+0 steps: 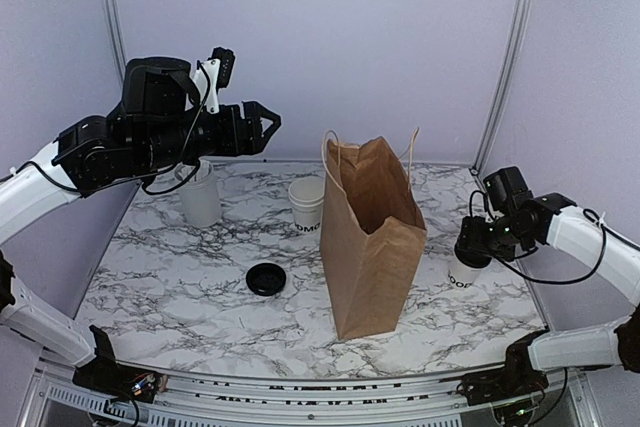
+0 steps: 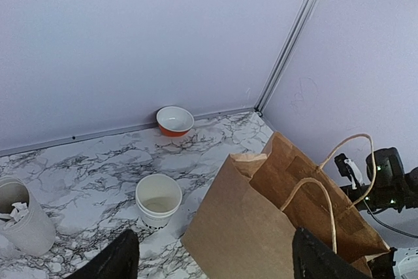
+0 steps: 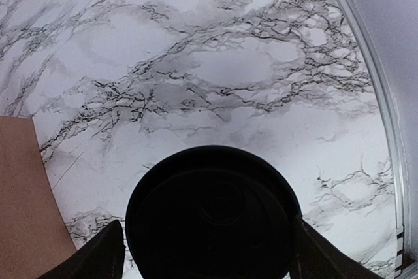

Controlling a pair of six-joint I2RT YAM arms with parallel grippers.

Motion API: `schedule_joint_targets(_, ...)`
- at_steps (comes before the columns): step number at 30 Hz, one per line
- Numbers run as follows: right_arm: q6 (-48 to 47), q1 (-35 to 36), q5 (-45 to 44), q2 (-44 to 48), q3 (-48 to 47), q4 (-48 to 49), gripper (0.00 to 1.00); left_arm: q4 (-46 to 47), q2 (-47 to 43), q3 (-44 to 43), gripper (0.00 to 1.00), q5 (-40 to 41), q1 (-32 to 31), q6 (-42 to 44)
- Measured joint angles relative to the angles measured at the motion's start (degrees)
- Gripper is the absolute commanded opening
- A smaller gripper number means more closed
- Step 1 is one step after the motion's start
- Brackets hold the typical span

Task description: Pack the takeout coffee

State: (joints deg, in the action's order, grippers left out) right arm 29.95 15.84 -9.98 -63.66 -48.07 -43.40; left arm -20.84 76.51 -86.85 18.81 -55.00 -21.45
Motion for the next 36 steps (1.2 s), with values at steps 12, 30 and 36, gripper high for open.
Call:
schedule_joint_targets(12,-0.66,0.2,-1.16,-2.14,-1.2,-0.46,0.77,0.02,0.04,0.26,0.82,-1.2,0.81,-0.15)
schedule_joint_targets(30,0.57,4.59,-6.88,-6.69,-4.31,-2.54,0.8,0.04,0.07,1.03,0.81,-3.21,1.51,-0.22)
schedule_joint_targets(36,1.14,4.57,-6.4,-6.27,-4.28,-2.86,0.85,0.09,0.07,1.33,0.81,-3.43,1.6,-0.26)
